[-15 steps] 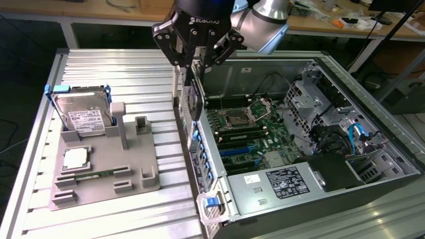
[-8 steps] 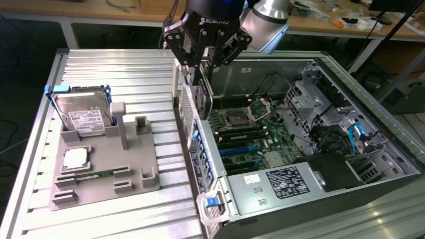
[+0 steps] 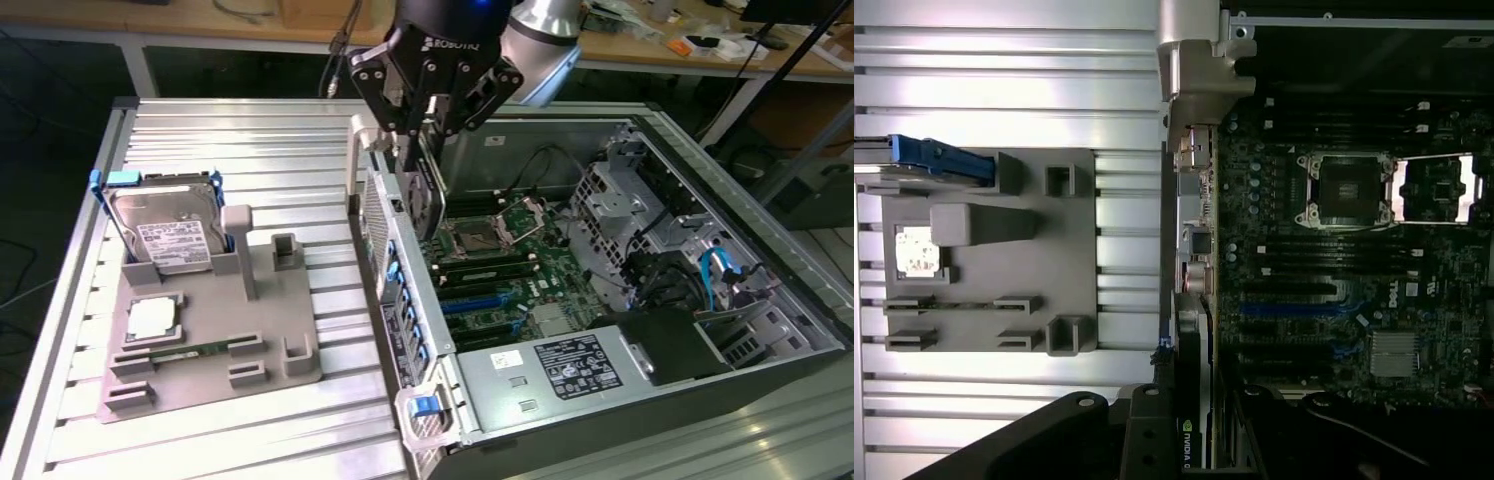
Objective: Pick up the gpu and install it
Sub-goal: 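Pick up the gpu and move the gpu toward the slot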
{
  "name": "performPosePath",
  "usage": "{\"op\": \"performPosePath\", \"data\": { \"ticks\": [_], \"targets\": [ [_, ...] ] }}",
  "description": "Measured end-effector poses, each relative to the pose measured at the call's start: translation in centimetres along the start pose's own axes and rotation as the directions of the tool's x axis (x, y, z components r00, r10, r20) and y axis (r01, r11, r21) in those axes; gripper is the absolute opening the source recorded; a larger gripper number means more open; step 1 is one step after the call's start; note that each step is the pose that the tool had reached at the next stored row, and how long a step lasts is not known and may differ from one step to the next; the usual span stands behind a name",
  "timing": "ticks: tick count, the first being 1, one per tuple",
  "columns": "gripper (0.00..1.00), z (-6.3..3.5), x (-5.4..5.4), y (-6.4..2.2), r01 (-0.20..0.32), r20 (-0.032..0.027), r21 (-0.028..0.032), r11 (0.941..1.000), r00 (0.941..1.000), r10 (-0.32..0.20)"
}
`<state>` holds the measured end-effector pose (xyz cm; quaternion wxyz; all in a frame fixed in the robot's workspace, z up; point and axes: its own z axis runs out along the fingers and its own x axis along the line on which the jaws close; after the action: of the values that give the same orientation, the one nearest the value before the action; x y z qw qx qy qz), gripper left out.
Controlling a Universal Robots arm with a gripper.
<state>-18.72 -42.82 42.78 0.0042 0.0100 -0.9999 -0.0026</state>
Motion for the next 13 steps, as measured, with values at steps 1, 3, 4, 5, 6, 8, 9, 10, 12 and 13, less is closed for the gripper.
{"op": "performPosePath", "data": {
  "ticks": [1,3,4,5,6,8,9,10,12,13],
  "targets": [
    [0.27,0.01,-0.2,0.00,0.000,0.0000,0.0000,1.0000,1.0000,0.000],
    [0.27,0.03,-0.6,-0.01,0.000,0.0000,0.0000,1.0000,1.0000,0.000],
    [0.27,0.04,-0.7,-0.01,0.000,0.0000,0.0000,1.0000,1.0000,0.000],
    [0.27,0.05,-0.9,-0.02,0.000,0.0000,0.0000,1.0000,1.0000,0.000],
    [0.27,0.06,-1.1,-0.02,0.000,0.0000,0.0000,1.0000,1.0000,0.000],
    [0.27,0.08,-1.4,-0.03,0.000,0.0000,0.0000,1.0000,1.0000,0.000],
    [0.27,0.09,-1.6,-0.03,0.000,0.0000,0.0000,1.0000,1.0000,0.000],
    [0.27,0.10,-1.8,-0.04,0.000,0.0000,0.0000,1.0000,1.0000,0.000],
    [0.27,0.11,-2.2,-0.05,0.000,-0.0001,0.0001,1.0000,1.0000,0.000],
    [0.27,0.12,-2.5,-0.05,0.000,0.0000,0.0001,1.0000,1.0000,0.000]
  ]
}}
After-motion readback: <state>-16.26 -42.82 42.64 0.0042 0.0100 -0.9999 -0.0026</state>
